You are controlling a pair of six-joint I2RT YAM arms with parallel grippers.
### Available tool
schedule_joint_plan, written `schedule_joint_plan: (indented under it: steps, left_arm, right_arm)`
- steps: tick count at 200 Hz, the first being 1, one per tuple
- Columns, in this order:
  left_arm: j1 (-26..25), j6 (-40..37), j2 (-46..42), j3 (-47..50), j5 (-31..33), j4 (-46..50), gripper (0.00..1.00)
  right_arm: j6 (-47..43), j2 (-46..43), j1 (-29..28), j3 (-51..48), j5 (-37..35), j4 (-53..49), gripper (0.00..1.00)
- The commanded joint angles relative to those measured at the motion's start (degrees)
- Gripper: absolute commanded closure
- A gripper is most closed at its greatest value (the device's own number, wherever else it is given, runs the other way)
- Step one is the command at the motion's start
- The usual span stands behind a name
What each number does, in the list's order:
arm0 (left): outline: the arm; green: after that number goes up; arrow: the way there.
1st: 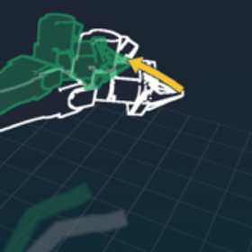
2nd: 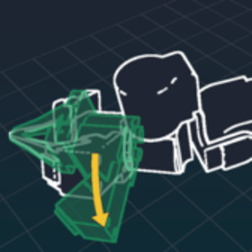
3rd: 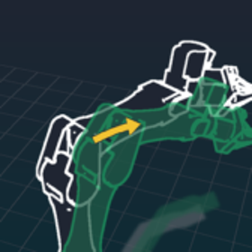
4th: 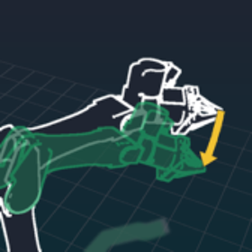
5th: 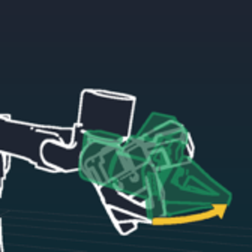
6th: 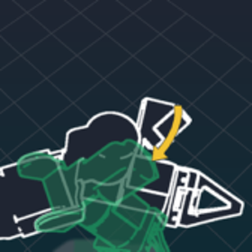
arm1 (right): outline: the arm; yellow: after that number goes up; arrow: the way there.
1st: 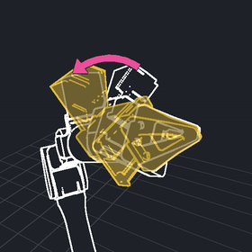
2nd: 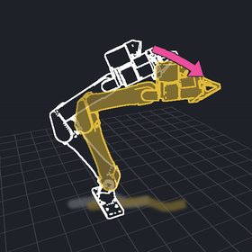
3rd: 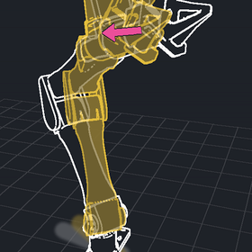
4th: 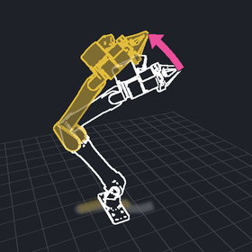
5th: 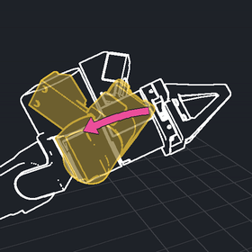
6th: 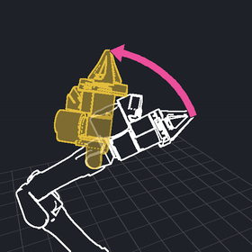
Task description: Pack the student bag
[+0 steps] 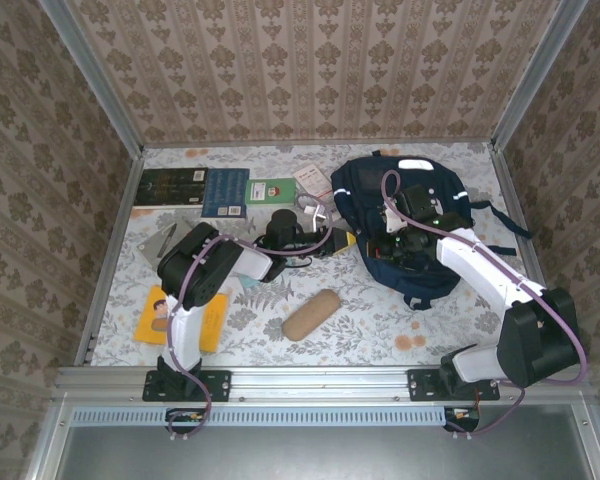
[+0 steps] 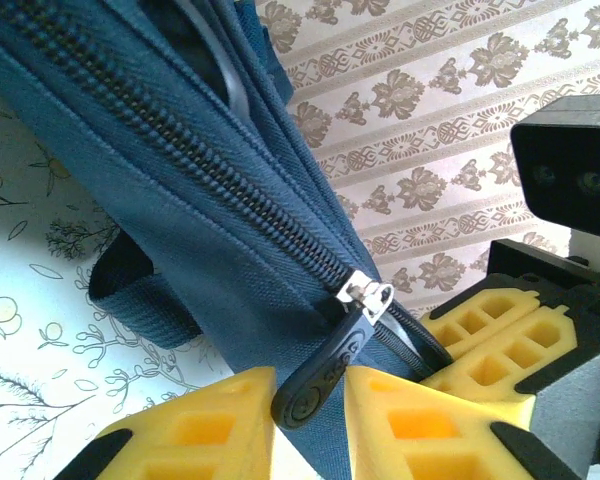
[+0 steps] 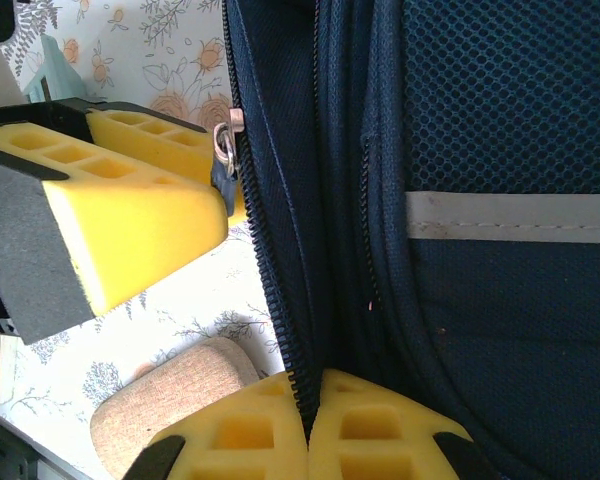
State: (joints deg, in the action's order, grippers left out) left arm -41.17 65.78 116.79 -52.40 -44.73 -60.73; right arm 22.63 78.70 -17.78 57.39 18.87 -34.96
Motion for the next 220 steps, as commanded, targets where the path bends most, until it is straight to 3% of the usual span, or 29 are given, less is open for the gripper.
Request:
schedule_joint_plan:
  steps: [1, 35, 95, 115, 132, 162, 176, 202, 220]
  left_arm:
    - [0.1, -1.2, -2.5, -1.3, -0.4, -0.8, 0.73]
    - [0.1, -0.4, -2.4, -1.9, -0.8, -1.8, 0.72]
    - [0.2, -1.1, -3.0, -1.6, -1.0, -0.7, 1.0]
    - [0.3, -3.1, -4.1, -1.6, -0.7, 2.1, 1.0]
    - [0.8, -9.1, -6.9, -1.6, 1.0, 10.2, 1.0]
    - [1.4, -27.1, -12.4, -6.3, 6.0, 36.3, 1.0]
    - [1.8, -31.7, -12.7, -9.4, 7.5, 44.3, 1.0]
    - [4.9, -25.7, -10.7, -9.1, 6.5, 38.9, 1.0]
    - [7.2, -18.2, -8.1, -7.4, 4.5, 30.2, 1.0]
  right_arm:
    - [1.2, -2.3, 0.5, 1.1, 1.3, 1.5, 0.99]
    - [1.5, -2.7, 0.5, 0.3, 1.1, 1.6, 0.99]
    - [1.8, -3.0, 0.5, -0.1, 0.9, 1.9, 0.99]
    - [1.7, -3.1, 0.5, -0.1, 0.8, 1.7, 0.98]
    - [1.5, -3.3, 0.5, 0.0, 0.8, 1.6, 0.99]
    - [1.4, -3.9, 0.5, -0.3, 0.9, 1.5, 1.0]
    - [1.5, -4.2, 0.5, -0.8, 0.8, 1.7, 1.0]
    - [1.8, -4.4, 0.5, -1.7, 1.1, 2.3, 1.0]
    - [1.9, -4.9, 0.5, -2.3, 1.3, 2.6, 1.0]
